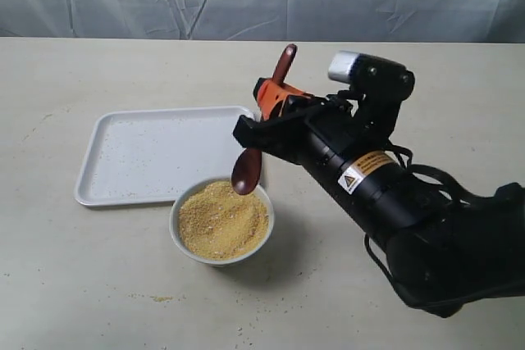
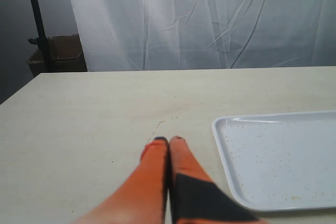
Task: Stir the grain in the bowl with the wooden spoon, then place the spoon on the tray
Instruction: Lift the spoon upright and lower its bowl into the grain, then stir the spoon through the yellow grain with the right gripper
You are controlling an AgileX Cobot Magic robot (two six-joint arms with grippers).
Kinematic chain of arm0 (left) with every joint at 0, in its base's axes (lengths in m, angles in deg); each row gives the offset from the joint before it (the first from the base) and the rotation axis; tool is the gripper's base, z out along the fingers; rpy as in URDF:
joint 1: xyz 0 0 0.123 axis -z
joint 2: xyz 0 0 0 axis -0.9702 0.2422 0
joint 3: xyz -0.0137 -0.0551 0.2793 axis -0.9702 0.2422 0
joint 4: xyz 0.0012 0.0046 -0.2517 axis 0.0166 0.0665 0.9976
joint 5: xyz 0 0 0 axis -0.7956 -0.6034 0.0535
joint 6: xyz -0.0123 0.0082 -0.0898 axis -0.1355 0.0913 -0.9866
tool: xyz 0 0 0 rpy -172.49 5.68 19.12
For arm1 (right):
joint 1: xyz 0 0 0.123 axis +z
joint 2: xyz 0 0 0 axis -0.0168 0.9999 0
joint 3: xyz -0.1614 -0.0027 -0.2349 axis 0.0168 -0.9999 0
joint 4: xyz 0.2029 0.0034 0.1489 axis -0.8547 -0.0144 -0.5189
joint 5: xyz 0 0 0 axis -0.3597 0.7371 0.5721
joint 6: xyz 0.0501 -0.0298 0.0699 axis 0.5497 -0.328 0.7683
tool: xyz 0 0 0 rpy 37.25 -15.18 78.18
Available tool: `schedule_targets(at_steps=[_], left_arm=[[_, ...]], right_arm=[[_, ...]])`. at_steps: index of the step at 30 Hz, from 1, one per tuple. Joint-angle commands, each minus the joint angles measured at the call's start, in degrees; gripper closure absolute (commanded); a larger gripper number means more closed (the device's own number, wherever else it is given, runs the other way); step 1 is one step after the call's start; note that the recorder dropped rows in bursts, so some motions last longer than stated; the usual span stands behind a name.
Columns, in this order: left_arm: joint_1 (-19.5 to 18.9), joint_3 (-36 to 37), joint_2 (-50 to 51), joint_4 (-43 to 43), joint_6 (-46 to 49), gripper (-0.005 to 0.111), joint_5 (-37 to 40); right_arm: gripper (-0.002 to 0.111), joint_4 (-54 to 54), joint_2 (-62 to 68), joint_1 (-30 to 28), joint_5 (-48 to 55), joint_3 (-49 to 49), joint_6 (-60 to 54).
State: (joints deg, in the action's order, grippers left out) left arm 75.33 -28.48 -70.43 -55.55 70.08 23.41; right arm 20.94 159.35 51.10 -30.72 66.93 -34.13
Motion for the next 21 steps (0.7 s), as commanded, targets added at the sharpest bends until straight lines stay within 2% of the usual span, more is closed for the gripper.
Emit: schedule_targets(at_steps=[1, 11, 18, 21], left_arm=[[-0.4, 0.3, -0.3, 0.2, -0.2, 0.106, -0.2], [-0.4, 0.3, -0.3, 0.2, -0.2, 0.106, -0.3], [-0.4, 0.3, -0.3, 0.2, -0.2, 0.106, -0.3], [-0.4, 0.3, -0.3, 0.2, -0.2, 0.106, -0.3]], right_arm=[[0.109, 0.4, 2.6, 0.1, 0.0, 0.0, -5.7], [0.109, 5.0, 10.5, 0.1, -3.8, 0.6, -9.7], [0.109, 14.4, 13.5, 0.1, -3.9, 3.2, -5.1], [0.109, 15.1, 13.2, 0.1, -4.2, 3.2, -4.9]])
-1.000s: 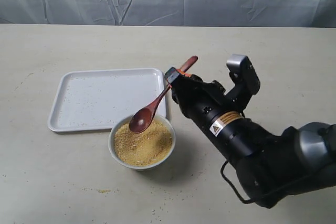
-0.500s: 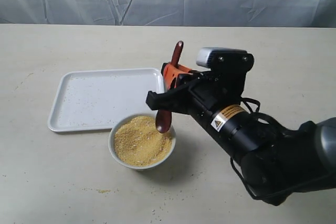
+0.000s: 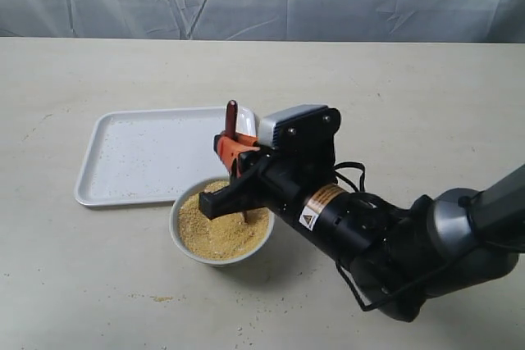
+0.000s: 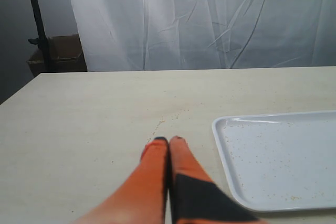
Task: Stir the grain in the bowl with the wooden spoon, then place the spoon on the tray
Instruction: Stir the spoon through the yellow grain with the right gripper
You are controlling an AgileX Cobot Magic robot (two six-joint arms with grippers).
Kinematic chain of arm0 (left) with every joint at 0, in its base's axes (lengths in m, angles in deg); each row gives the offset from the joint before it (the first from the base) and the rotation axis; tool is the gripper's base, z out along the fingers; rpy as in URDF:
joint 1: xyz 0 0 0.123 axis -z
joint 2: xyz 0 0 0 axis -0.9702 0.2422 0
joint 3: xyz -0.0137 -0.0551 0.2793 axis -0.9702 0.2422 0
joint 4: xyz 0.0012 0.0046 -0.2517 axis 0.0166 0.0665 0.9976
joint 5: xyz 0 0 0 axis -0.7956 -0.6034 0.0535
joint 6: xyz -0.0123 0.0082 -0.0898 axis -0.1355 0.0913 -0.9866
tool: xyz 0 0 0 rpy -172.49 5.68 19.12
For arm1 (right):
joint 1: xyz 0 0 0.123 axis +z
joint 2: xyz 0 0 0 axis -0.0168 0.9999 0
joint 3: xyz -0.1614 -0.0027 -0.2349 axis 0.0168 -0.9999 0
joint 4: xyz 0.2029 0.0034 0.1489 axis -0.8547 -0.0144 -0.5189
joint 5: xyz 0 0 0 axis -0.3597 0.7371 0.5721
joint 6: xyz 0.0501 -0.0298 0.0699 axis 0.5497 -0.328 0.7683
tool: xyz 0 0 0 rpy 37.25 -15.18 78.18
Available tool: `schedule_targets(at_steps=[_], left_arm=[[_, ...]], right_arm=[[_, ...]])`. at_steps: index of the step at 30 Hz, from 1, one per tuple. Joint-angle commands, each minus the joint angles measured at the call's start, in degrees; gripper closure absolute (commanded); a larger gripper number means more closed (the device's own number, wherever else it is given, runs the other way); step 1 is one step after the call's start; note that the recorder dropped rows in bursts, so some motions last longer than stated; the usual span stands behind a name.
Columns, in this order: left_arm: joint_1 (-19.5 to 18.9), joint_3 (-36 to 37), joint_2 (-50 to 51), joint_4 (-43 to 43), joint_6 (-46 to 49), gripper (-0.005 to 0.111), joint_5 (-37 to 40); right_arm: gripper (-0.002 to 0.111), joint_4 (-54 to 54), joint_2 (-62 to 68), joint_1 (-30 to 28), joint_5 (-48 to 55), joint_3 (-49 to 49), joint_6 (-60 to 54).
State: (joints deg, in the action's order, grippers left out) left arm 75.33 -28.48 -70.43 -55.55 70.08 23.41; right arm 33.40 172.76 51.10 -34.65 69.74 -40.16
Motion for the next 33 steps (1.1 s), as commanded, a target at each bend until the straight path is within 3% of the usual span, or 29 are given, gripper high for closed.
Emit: schedule_targets(at_steps=[1, 12, 15, 25, 33], left_arm=[[-0.4, 0.3, -0.3, 0.2, -0.2, 0.106, -0.3], [-0.4, 0.3, -0.3, 0.2, -0.2, 0.106, -0.3], [-0.4, 0.3, -0.3, 0.2, -0.2, 0.106, -0.3], [-0.4, 0.3, -0.3, 0.2, -0.2, 0.106, -0.3], [-0.4, 0.3, -0.3, 0.2, -0.2, 0.106, -0.3]], right_arm=[[0.109, 2.7, -0.6, 0.1, -0.2, 0.4, 1.1], [0.109, 7.5, -9.4, 0.1, 2.1, 0.9, 3.3], [0.109, 8.3, -8.3, 0.1, 6.6, 2.2, 3.3], [0.109, 8.6, 0.8, 1.7, 6.8, 5.4, 4.1], [0.109, -1.6, 0.1, 1.7, 8.7, 5.4, 0.1]])
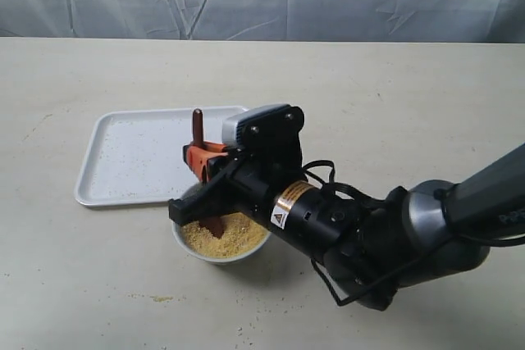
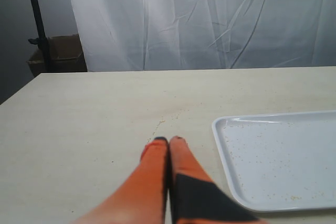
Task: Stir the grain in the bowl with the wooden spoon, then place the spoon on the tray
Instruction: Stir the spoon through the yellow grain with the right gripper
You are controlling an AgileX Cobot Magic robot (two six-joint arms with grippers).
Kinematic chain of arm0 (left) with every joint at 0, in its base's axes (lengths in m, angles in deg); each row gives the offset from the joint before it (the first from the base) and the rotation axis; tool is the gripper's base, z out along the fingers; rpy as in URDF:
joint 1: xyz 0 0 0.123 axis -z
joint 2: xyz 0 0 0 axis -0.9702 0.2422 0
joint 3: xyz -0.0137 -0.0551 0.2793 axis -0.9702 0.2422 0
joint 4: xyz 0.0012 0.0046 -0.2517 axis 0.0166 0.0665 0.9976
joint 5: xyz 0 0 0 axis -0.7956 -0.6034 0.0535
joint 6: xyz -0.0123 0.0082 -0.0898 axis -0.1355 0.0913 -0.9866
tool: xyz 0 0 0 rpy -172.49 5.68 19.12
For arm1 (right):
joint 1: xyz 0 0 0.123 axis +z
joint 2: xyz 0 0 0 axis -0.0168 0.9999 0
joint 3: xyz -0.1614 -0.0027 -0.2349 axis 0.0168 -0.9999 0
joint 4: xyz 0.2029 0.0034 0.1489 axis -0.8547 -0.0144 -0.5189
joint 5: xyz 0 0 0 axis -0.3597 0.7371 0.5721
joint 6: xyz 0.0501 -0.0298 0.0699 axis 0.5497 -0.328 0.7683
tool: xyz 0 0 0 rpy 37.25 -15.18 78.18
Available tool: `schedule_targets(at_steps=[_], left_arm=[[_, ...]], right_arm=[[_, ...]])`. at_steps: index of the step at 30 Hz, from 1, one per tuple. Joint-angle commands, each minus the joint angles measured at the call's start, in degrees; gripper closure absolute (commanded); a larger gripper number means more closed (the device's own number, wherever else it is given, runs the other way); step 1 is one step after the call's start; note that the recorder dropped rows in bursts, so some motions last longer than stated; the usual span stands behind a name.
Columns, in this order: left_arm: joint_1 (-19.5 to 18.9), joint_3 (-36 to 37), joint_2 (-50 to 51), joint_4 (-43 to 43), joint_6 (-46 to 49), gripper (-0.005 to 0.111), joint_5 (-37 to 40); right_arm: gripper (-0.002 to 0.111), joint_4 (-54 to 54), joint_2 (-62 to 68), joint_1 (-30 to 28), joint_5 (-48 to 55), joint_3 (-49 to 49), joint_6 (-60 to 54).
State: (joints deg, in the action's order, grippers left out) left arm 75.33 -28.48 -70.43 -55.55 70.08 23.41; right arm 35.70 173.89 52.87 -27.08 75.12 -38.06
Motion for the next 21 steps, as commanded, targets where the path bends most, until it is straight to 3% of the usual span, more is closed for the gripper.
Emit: schedule_targets(at_steps=[1, 6, 12, 15, 21], left_arm=[[-0.4, 0.3, -0.3, 0.2, -0.2, 0.106, -0.3], [-0.4, 0.3, -0.3, 0.2, -0.2, 0.106, -0.3], [-0.4, 0.3, -0.3, 0.2, -0.2, 0.106, -0.3], [-0.4, 0.3, -0.3, 0.2, -0.2, 0.106, -0.3], [-0.4, 0.3, -0.3, 0.2, -0.2, 0.106, -0.3]], right_arm=[[0.109, -4.5, -1.8, -0.1, 1.1, 0.1, -2.1], [0.109, -9.1, -6.4, -0.1, 1.1, 0.1, -3.8], [0.109, -13.6, -10.0, -0.1, 3.8, 0.1, -14.3], [0.109, -18.3, -9.4, -0.1, 6.3, 0.1, -17.3], [0.109, -16.8, -4.4, -0.1, 5.2, 0.1, -17.3]])
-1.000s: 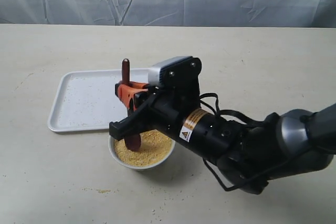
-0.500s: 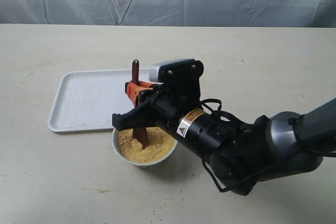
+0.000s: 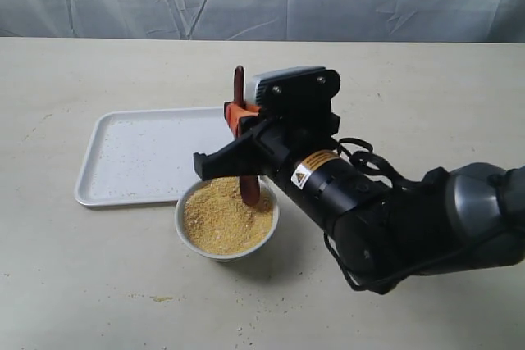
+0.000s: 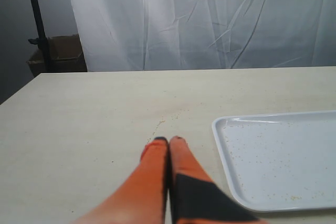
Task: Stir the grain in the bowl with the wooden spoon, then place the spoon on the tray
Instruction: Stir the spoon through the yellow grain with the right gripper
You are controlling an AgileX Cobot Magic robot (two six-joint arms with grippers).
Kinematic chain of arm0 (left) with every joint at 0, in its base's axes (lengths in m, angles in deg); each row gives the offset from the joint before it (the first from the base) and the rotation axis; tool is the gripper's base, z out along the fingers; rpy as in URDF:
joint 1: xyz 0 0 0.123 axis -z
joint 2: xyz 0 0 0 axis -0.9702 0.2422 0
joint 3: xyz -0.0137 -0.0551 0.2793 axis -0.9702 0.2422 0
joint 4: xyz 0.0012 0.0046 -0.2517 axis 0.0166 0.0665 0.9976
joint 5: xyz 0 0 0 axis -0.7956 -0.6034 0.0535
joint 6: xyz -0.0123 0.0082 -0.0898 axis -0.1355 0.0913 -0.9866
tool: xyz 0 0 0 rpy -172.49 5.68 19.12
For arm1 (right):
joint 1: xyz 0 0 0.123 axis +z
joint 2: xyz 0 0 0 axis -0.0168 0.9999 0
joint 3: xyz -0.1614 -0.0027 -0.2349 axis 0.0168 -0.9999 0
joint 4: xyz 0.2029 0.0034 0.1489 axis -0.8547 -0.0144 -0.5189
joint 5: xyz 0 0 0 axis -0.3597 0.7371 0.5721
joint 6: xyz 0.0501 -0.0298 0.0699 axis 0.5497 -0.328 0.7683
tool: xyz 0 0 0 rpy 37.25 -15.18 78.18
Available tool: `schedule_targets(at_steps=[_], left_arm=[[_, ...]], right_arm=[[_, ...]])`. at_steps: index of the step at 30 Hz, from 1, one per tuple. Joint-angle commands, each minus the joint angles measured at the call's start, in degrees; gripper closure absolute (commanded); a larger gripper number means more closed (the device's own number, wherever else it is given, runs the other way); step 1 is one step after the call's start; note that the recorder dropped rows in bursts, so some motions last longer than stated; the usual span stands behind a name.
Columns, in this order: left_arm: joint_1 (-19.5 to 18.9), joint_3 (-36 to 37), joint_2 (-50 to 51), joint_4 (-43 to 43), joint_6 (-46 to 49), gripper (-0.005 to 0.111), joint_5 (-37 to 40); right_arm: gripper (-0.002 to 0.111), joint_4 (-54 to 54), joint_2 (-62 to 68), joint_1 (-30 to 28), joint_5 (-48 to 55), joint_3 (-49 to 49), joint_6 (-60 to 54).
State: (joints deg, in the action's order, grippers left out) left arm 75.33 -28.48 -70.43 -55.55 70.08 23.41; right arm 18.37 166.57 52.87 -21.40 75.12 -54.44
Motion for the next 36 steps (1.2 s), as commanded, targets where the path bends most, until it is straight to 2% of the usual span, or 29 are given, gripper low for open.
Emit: schedule_targets(at_steps=[1, 8, 19, 22, 25, 36], left_arm=[[-0.4, 0.3, -0.3, 0.2, -0.2, 0.106, -0.3], [-0.4, 0.3, -0.3, 0.2, -0.2, 0.106, -0.3], [-0.4, 0.3, -0.3, 0.2, -0.2, 0.106, -0.3], [-0.4, 0.3, -0.3, 0.2, -0.2, 0.106, -0.3], [-0.4, 0.3, -0.3, 0.2, -0.2, 0.106, -0.3], [-0.4, 0.3, -0.3, 0.2, -0.2, 0.106, -0.3]], right_arm=[[0.109, 0.5, 3.9, -0.1, -0.5, 0.1, -0.9], [0.109, 10.5, 4.5, -0.1, -1.1, 0.1, 7.1], [0.109, 11.3, -3.0, -0.1, -0.5, 0.1, 7.3], [0.109, 13.4, -3.2, -0.1, -0.3, 0.1, 10.6], [0.109, 16.2, -2.3, -0.1, -0.3, 0.1, 13.3], [0.109, 16.0, 5.1, -0.1, -1.4, 0.1, 13.3]])
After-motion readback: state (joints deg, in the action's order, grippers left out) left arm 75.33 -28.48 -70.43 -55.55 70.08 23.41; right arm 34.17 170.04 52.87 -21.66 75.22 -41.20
